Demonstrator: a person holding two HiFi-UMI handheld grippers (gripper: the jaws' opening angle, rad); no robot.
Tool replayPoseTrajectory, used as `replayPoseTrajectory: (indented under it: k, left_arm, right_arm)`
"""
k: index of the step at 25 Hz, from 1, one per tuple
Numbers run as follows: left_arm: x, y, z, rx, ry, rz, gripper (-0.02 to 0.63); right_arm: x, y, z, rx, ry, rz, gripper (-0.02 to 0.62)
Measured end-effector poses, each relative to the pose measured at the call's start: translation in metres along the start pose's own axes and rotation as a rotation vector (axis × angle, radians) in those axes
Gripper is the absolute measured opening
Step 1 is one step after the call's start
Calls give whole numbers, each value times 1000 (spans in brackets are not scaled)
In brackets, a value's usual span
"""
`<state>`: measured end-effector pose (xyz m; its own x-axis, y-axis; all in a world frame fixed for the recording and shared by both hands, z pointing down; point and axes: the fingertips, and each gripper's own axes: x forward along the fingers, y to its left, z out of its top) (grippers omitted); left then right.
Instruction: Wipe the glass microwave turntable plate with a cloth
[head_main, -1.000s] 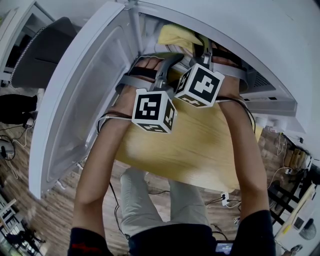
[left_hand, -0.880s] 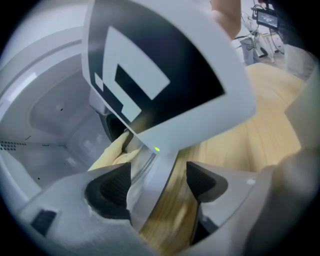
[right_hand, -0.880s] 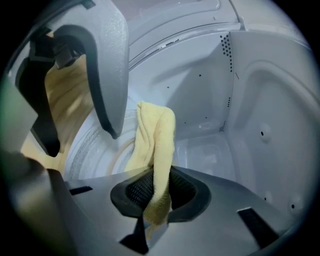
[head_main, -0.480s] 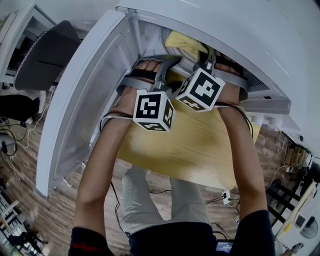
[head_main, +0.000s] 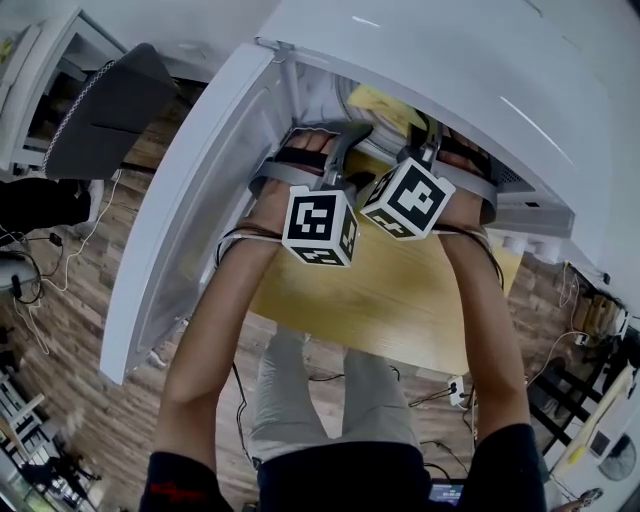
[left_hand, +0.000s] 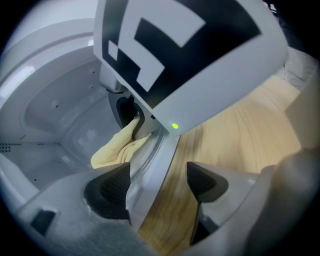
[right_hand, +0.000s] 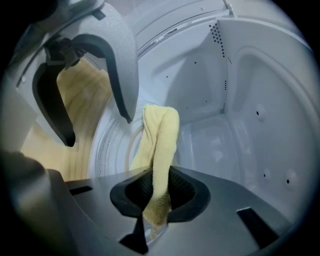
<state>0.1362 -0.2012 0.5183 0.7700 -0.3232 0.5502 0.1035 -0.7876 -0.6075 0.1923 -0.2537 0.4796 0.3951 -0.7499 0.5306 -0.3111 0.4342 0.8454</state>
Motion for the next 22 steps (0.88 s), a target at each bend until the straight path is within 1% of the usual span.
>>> replayPoseTrajectory:
  k: [7,10,11,12,13,14,15,17,19,22]
  left_arm:
    - [-8,-4,-1,26,4,-10,350]
    - [-14,-11,-7,56,47,-14,348]
    - [-17,-15,-9,55,64,-24,336]
    - [-20,-19,-11,48,76,-33,314]
    - [-24,-23,-12,38,82,-37,270]
    - [-28,-26,-13,28,85,-35,201]
    - [-33,-29,-13,17,84,-30,159]
    - [-42,-32,-10,-13,74,-13,139]
    - [-50,-30,-4,-50,60,8,100]
    - [-60,-22,1,-122,58,39,84]
  right_arm:
    - [-10,4,-2,-5,-8,-11,49]
    - [-15,8,-2,1,-13,-10,49]
    - [-18,9,-2,3,-13,-9,49]
    - [-20,11,-3,4,-12,-7,49]
    - [-23,12,-2,5,-12,-4,49]
    - [-26,14,-2,6,-12,-1,49]
    - [-28,15,-1,6,-12,3,49]
    - [-31,17,0,7,-10,14,49]
    - [-35,18,1,8,-7,28,49]
    - [-41,21,-1,13,-3,55,49]
